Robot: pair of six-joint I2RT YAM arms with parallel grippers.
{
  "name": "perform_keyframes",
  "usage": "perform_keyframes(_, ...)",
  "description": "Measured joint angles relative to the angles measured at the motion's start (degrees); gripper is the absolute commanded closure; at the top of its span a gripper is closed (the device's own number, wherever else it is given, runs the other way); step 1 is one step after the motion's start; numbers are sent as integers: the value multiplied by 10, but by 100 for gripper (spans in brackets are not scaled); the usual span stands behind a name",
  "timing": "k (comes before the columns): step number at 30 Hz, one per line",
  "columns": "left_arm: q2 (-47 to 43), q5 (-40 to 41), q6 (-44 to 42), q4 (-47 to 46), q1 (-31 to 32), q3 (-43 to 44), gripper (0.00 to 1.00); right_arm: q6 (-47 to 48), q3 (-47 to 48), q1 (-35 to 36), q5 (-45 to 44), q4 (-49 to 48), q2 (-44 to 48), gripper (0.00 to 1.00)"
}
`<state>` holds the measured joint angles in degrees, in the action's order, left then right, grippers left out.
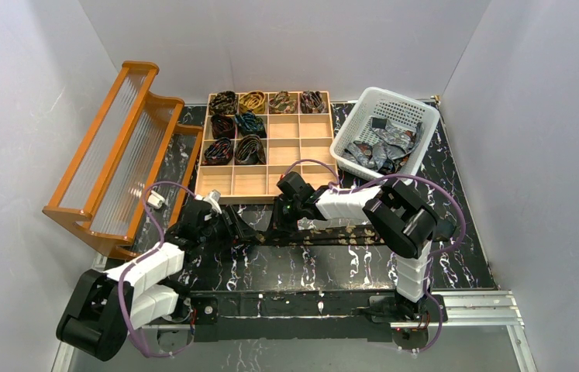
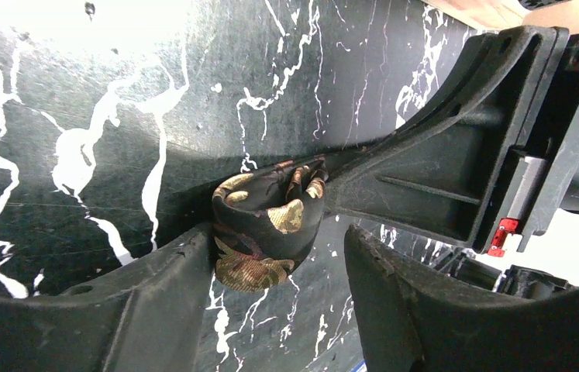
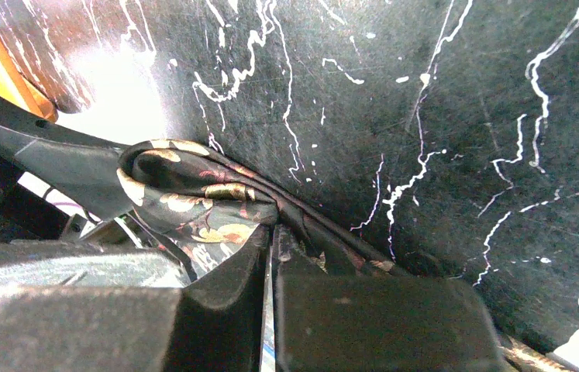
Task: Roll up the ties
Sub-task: Roll the tie at the center of the board.
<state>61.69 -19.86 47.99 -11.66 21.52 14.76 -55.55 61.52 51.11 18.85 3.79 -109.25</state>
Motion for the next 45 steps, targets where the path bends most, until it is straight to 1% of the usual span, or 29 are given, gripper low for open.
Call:
perform_keyframes(2,-7,12,-4,16,0,6,40,0,0,0,0,0,-1,90)
perform_keyframes(5,-14,30,-12,34,0,11,46,0,3,-1,3,2,-3,90)
perform_keyframes(7,-12,34,-18,38,0,12,48,0,5,-1,4,3,-4,90)
perform_keyframes(10,-4,33,-27,35,0,13,52,-1,6,-1,5,3,-6,90)
perform_keyframes(15,17,27,-41,10,0,12,62,0,11,-3,9,5,-10,90)
perform_keyframes(18,25,24,-50,-4,-1,9,73,0,14,-3,11,8,-11,90)
perform_keyframes(21,33,19,-55,-14,-1,6,89,0,15,-3,12,8,-12,87)
perform_keyframes(24,38,14,-57,-13,-1,6,100,0,17,-3,14,9,-12,77)
perform_keyframes(29,35,19,-58,25,-1,22,100,8,17,-3,30,3,-8,59)
perform_keyframes(31,33,28,-58,53,-1,35,100,11,7,-3,34,-7,5,52)
perform_keyframes(32,29,34,-58,70,0,41,100,15,-1,-3,34,-10,16,51)
perform_keyframes(39,-13,83,-53,163,0,68,100,54,-16,-2,14,-19,92,51)
perform_keyframes(41,-23,96,-51,185,0,79,100,70,-11,-2,-7,-7,94,51)
perform_keyframes(45,-31,120,-51,227,0,110,100,106,8,-1,-70,50,82,52)
